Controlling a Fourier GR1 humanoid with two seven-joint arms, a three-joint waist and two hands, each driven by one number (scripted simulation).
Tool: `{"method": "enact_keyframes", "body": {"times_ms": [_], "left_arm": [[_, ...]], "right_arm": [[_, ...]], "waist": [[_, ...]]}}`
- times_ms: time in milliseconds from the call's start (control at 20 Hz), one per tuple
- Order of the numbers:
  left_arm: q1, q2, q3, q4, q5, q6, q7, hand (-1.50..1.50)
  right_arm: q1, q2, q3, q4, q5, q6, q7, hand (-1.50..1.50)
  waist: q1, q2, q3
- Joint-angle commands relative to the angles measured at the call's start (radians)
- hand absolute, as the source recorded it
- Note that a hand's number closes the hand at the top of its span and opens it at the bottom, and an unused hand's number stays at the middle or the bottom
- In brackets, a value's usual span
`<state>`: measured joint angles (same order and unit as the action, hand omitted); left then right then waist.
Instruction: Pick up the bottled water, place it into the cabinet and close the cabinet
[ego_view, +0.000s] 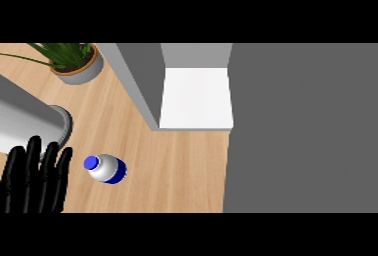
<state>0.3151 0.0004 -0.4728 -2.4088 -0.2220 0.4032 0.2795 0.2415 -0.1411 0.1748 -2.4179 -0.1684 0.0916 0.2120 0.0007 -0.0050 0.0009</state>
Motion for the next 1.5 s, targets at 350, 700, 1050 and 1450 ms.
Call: {"method": "enact_keyframes", "body": {"times_ms": [350,700,1050,1450], "left_arm": [[0.06,0.043,-0.22,-0.131,-0.253,0.132,0.108,-1.5],[0.021,0.058,-0.219,-0.083,-0.289,0.19,0.136,-1.5],[-0.047,0.05,-0.197,-0.014,-0.307,0.232,0.158,-1.5],[-0.066,0.094,-0.116,-0.036,-0.277,0.234,0.181,-1.5]], "right_arm": [[0.031,0.005,0.085,-0.164,0.073,-0.066,0.133,-1.5],[-0.07,-0.008,0.017,-0.193,0.02,-0.1,0.223,-1.5],[-0.014,-0.01,0.059,-0.211,0.027,-0.087,0.205,-1.5],[-0.024,0.009,0.165,-0.259,0.113,-0.137,0.263,-1.5]], "waist": [[0.003,-0.004,0.001],[0.006,-0.001,0.001],[-0.007,0.001,0.001],[-0.007,0.0,0.0]]}}
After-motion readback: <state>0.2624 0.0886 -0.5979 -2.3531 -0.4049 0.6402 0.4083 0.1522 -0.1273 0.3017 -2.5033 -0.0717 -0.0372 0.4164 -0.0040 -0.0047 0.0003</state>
